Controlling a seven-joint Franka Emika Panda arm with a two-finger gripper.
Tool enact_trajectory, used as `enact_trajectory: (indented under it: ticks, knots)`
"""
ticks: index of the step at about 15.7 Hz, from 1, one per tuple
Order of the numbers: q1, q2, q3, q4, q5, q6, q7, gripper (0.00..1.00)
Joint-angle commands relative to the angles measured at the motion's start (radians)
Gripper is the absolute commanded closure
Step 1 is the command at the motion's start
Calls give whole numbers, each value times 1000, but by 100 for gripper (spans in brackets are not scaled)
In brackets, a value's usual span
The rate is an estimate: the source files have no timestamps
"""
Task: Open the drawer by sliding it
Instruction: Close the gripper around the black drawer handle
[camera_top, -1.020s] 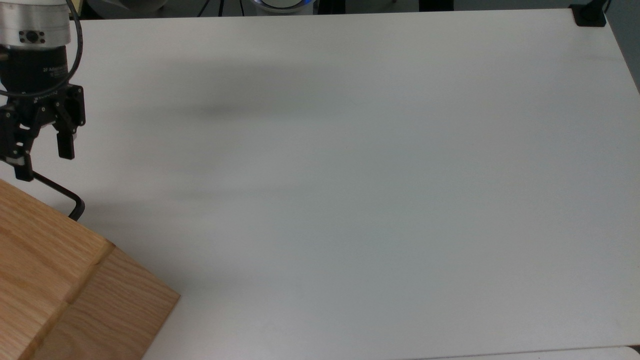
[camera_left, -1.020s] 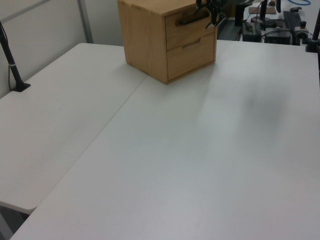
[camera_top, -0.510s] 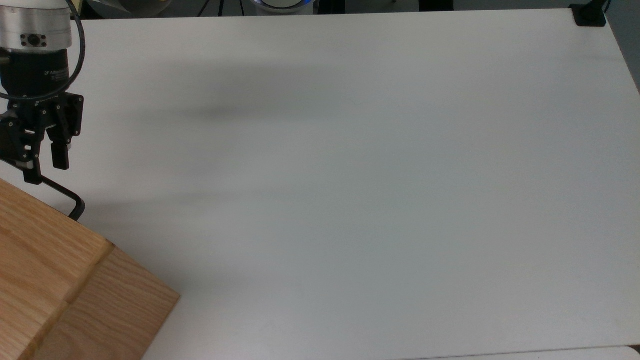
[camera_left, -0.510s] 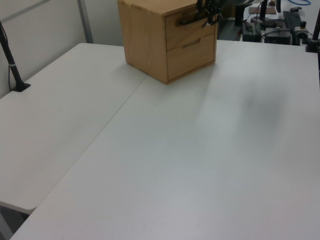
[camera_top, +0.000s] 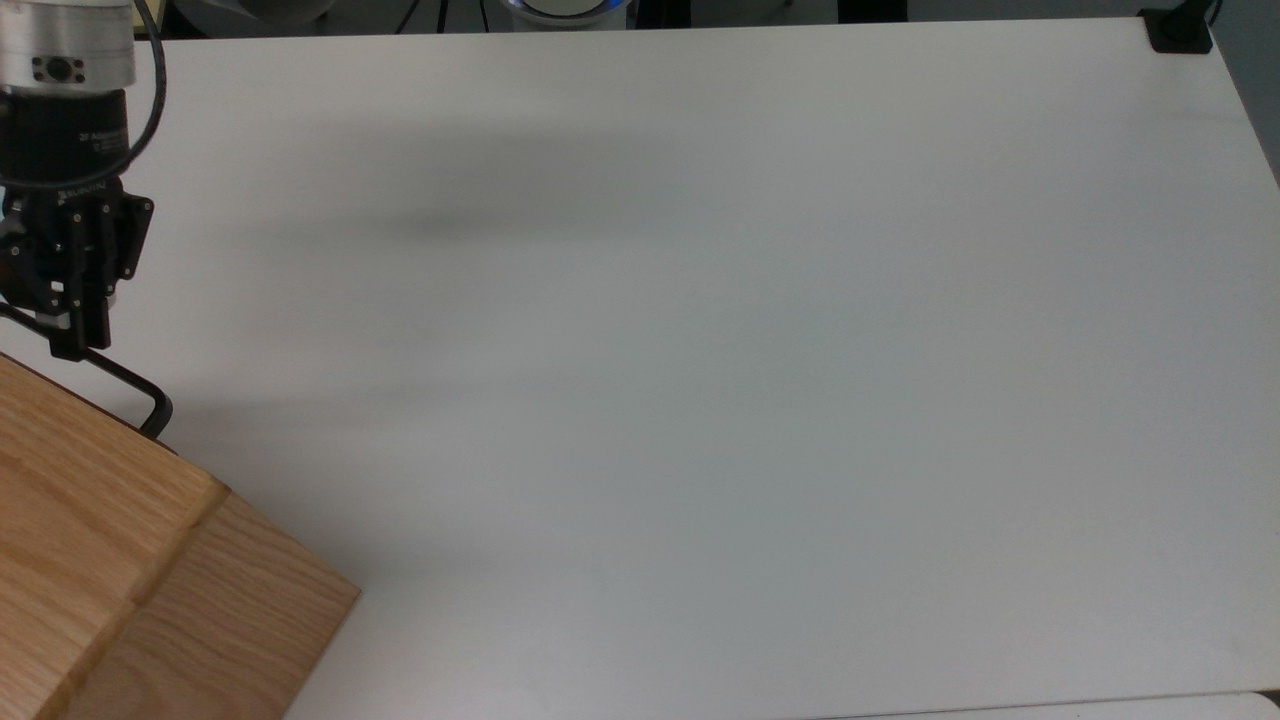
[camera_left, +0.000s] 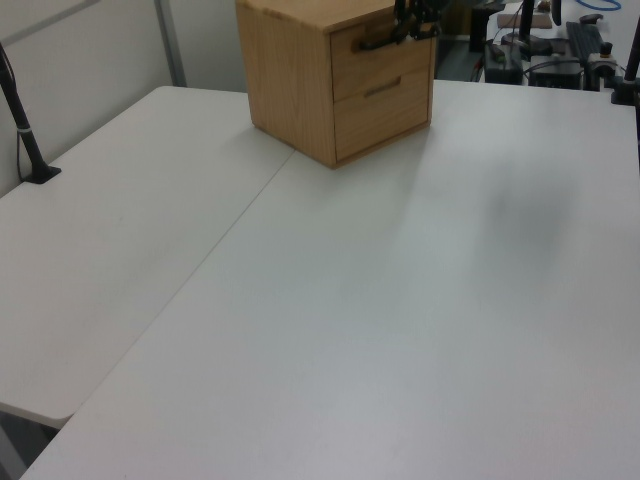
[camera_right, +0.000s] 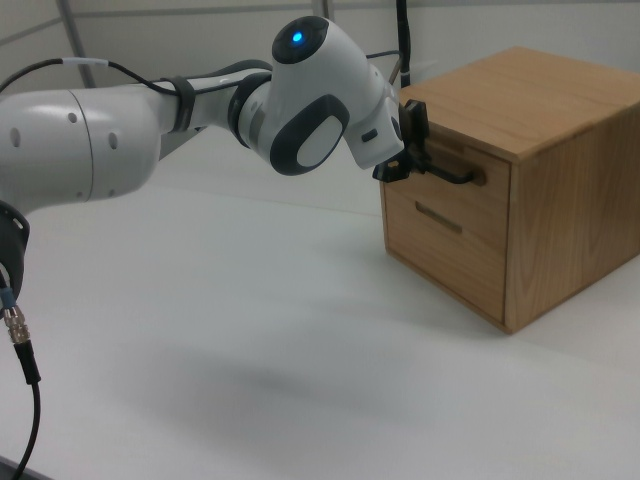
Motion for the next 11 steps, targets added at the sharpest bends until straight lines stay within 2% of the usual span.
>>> enact_trajectory:
  ticks: [1,3,6,7,9,10,11]
  knots:
    - [-1,-7,0,-11,20,-10,-35,90]
    - [-1,-17,0,-12,21,-11,-54,95]
    - [1,-18,0,-12,23,-22,-60,96]
    - [1,-18,0,-12,26,-22,-58,87]
    - [2,-17,0,-12,32,-21,-49,51]
    - [1,-17,-1,-12,53,-19,-49,39]
    - [1,-17,-3,-12,75,-17,-52,32]
